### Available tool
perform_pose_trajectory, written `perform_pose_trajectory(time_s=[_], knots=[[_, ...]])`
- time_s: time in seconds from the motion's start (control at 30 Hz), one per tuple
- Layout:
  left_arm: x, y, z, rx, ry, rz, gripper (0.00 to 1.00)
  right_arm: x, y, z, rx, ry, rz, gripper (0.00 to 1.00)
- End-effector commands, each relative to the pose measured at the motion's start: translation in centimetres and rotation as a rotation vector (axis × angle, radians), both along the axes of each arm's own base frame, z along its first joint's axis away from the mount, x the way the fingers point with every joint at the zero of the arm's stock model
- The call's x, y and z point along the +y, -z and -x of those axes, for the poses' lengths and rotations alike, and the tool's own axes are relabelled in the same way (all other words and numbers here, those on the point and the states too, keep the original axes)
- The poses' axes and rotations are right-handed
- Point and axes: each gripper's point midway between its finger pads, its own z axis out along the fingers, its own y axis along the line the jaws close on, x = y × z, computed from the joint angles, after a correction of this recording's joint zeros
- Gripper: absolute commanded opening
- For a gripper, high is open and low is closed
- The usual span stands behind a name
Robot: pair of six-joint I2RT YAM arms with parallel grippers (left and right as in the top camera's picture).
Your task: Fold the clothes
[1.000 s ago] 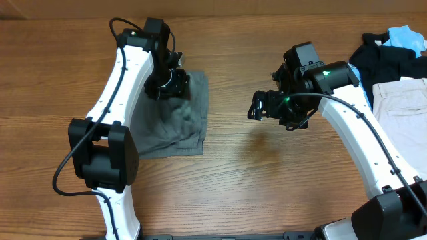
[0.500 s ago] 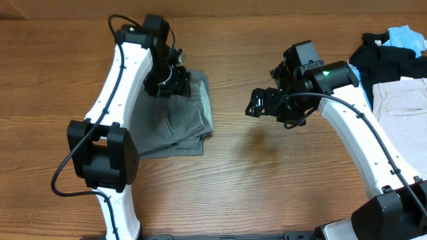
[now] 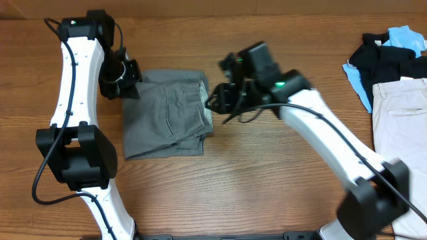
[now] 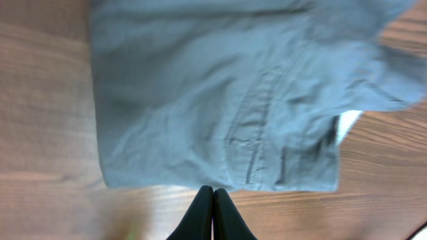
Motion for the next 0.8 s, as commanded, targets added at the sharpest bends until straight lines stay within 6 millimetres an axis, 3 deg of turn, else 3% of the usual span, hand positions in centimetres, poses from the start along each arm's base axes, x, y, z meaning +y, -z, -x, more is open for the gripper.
perform_pose_trajectory(time_s=[0.0, 0.1, 0.27, 0.43, 0.6, 0.77], knots=[[0.1, 2.0, 1.3, 0.082, -0.034, -0.024, 0.04, 1.9, 3.2, -0.8, 0.061, -0.004, -0.016, 0.21], [-0.1, 3.7, 2.3, 0.131, -0.033, -0.015, 0.04, 3.6, 4.4, -2.2, 0.043, -0.037, -0.084, 0.20], [-0.7, 6.1, 3.2, 0.165, -0.034, 0.012, 0.04, 6.1, 4.5, -4.3, 0.026, -0.095, -0.268, 0.22], [-0.7, 8.1, 4.0, 0.186, -0.035, 0.013, 0.06, 7.2, 7.0, -6.0, 0.040, -0.059, -0.300, 0.24], [-0.7, 10.0, 4.8, 0.202, -0.036, 0.014, 0.08, 7.0, 10.8, -7.0, 0.078, -0.021, -0.277, 0.25], [-0.8, 11.9, 5.9, 0.224, -0.036, 0.018, 0.12, 4.6, 15.7, -9.8, 0.063, 0.131, -0.147, 0.26]])
